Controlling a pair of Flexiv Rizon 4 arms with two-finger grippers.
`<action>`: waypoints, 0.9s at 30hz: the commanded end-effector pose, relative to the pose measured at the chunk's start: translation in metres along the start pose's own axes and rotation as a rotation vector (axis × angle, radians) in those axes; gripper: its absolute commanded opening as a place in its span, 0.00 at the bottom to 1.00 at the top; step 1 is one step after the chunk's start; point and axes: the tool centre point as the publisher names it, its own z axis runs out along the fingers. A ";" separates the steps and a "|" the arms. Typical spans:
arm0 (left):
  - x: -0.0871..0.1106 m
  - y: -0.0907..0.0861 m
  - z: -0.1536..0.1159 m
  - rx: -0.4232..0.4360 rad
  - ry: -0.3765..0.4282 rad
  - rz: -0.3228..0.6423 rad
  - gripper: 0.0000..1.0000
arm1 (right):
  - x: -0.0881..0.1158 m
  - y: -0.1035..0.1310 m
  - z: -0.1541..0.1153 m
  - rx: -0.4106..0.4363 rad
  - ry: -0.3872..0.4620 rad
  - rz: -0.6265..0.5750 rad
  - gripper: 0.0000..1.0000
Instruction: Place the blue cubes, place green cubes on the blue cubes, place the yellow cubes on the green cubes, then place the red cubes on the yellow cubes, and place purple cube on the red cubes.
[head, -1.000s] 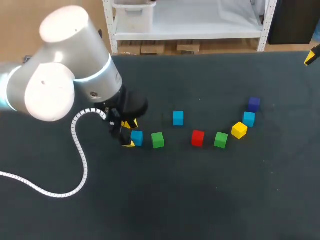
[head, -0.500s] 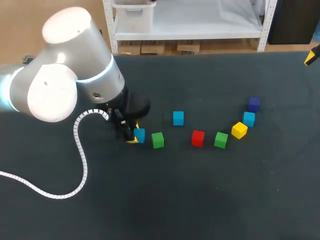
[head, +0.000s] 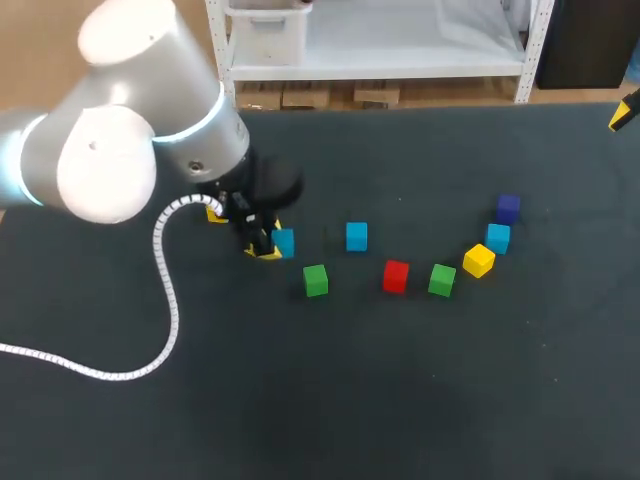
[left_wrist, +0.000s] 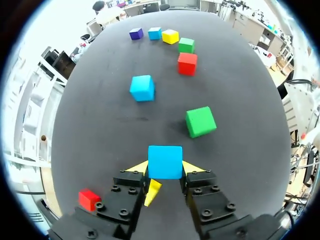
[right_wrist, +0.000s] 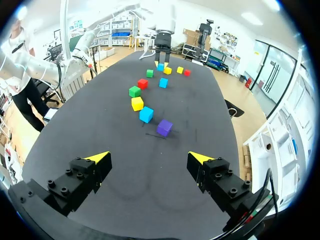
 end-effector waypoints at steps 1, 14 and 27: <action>-0.012 0.019 0.011 0.021 0.012 0.007 0.00 | 0.000 0.000 0.000 0.001 0.000 0.000 1.00; -0.032 0.053 0.033 0.026 -0.001 0.008 0.00 | 0.000 0.000 0.000 0.001 0.000 0.000 1.00; -0.042 0.041 0.043 0.054 -0.027 -0.037 0.00 | 0.000 0.000 0.000 0.001 0.000 0.000 1.00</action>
